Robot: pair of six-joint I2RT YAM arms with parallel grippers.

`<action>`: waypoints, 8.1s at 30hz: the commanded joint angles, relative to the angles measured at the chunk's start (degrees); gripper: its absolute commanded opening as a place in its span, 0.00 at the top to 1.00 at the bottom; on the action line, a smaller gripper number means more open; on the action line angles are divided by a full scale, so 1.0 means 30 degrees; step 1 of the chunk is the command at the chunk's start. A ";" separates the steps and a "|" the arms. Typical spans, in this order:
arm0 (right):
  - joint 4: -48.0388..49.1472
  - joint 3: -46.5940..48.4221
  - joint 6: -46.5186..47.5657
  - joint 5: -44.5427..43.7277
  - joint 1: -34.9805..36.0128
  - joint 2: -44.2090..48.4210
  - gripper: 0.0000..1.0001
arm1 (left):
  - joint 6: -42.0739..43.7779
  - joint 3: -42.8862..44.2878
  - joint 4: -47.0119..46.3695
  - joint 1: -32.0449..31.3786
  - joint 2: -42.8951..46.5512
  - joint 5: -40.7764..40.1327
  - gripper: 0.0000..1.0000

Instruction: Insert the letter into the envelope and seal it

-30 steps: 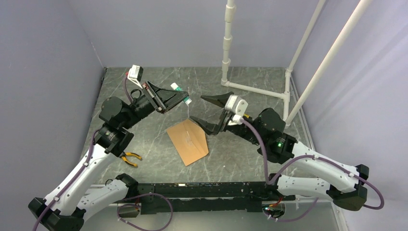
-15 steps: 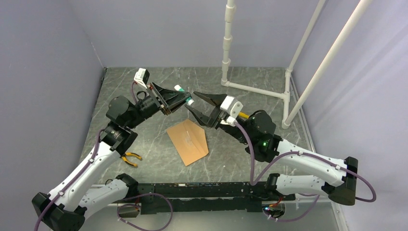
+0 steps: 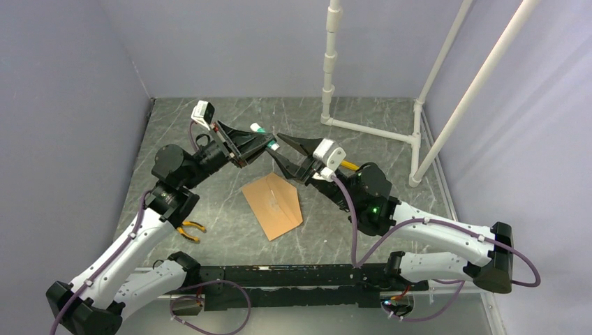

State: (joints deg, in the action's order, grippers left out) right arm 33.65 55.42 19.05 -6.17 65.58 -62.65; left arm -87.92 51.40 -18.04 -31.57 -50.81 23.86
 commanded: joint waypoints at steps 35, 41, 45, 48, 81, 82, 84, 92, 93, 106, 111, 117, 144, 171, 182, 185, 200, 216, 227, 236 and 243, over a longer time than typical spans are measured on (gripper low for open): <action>-0.1960 0.0149 -0.0624 -0.0212 0.0041 0.1731 1.00 | 0.3938 0.0849 0.2085 0.0061 0.1136 -0.0693 0.15; -0.2792 -0.0513 -0.0556 0.0006 0.0053 0.2266 1.00 | 0.3756 0.1643 0.2528 0.0054 0.0260 0.0724 0.21; -0.3305 -0.0409 -0.0351 -0.0023 0.0038 0.2183 1.00 | 0.3976 0.2123 0.3012 0.0051 -0.0027 0.1473 0.18; -0.3866 -0.0140 -0.0359 0.0176 0.0026 0.2051 1.00 | 0.4379 0.2428 0.3628 0.0052 0.0059 0.1513 0.15; 0.1797 -0.0617 -0.0073 0.3133 0.0023 0.1689 0.50 | -0.1905 0.1206 -0.2772 0.0037 -0.1228 0.3365 0.97; 0.2030 -0.0516 -0.0053 0.3269 0.0028 0.1504 0.50 | -0.2160 0.1160 -0.3027 0.0040 -0.1214 0.3357 0.98; 0.2183 -0.0141 -0.0118 0.3551 0.0024 0.1094 0.49 | -0.2509 0.1080 -0.3339 0.0040 -0.1157 0.3437 0.98; 0.3057 0.0390 -0.0078 0.3216 0.0007 0.0191 0.47 | -0.2989 0.1020 -0.4393 0.0040 -0.0653 0.3477 0.98; 0.3147 0.0474 -0.0094 0.3138 0.0022 0.0104 0.47 | -0.2980 0.1008 -0.4409 0.0040 -0.0596 0.3459 0.97; 0.3029 0.1196 0.0423 0.3433 0.0011 -0.0397 0.57 | -0.4027 -0.0027 -0.6036 0.0036 -0.0858 0.3260 0.97; 0.3040 0.1276 0.0849 0.2474 0.0024 -0.0665 0.53 | -0.3874 0.0051 -0.5808 0.0038 -0.0852 0.3269 0.98; 0.3341 0.1183 0.1341 0.1329 0.0026 -0.1058 0.63 | -0.3809 0.0044 -0.5730 0.0052 -0.0767 0.3258 0.97; 0.2487 0.1359 0.0314 0.1572 0.0020 -0.0416 1.00 | -0.2695 0.0370 -0.4837 0.0038 -0.0291 0.3295 0.46; -0.1747 0.2225 -0.0374 -0.0068 0.0020 0.0382 1.00 | 0.0020 0.1195 -0.1872 0.0037 0.0075 0.3519 0.25; -0.5142 0.3948 -0.3278 -0.1794 -0.0013 0.0270 1.00 | 0.3657 0.2352 0.2910 0.0052 0.0724 0.2654 0.13; -0.8990 0.6036 -0.5654 -0.3534 -0.0344 -0.0738 1.00 | 0.6744 0.3404 0.7020 0.0036 0.1143 0.1231 0.11; -1.9788 0.7731 -1.8844 0.4774 -0.7150 -0.3670 1.00 | 1.3536 0.1797 1.8977 0.0037 0.3078 -0.7889 0.19; -1.2972 0.2956 -1.8001 0.2993 -0.5769 -0.6266 1.00 | 1.3454 -0.2015 1.6931 0.0570 -0.0759 -0.9411 0.29; -0.7948 -0.0499 -1.2796 -0.2937 -0.2910 -0.8116 1.00 | 1.3639 -0.4512 1.1092 0.4745 -0.4056 -0.2241 0.64; -0.7097 -0.0080 -1.1073 -0.3405 -0.1853 -1.0718 1.00 | 1.3917 -0.3629 0.9205 0.5016 -0.8327 -0.1527 0.80; -0.7021 -0.0231 -1.0326 -0.3351 -0.1792 -1.1950 1.00 | 1.4422 -0.3112 0.7959 0.5016 -1.0828 -0.1851 0.83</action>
State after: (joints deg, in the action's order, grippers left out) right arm 9.13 53.93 -14.48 -14.81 60.25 -97.25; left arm -46.44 39.29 10.61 -16.78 -80.71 17.61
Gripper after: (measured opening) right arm 0.279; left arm 0.180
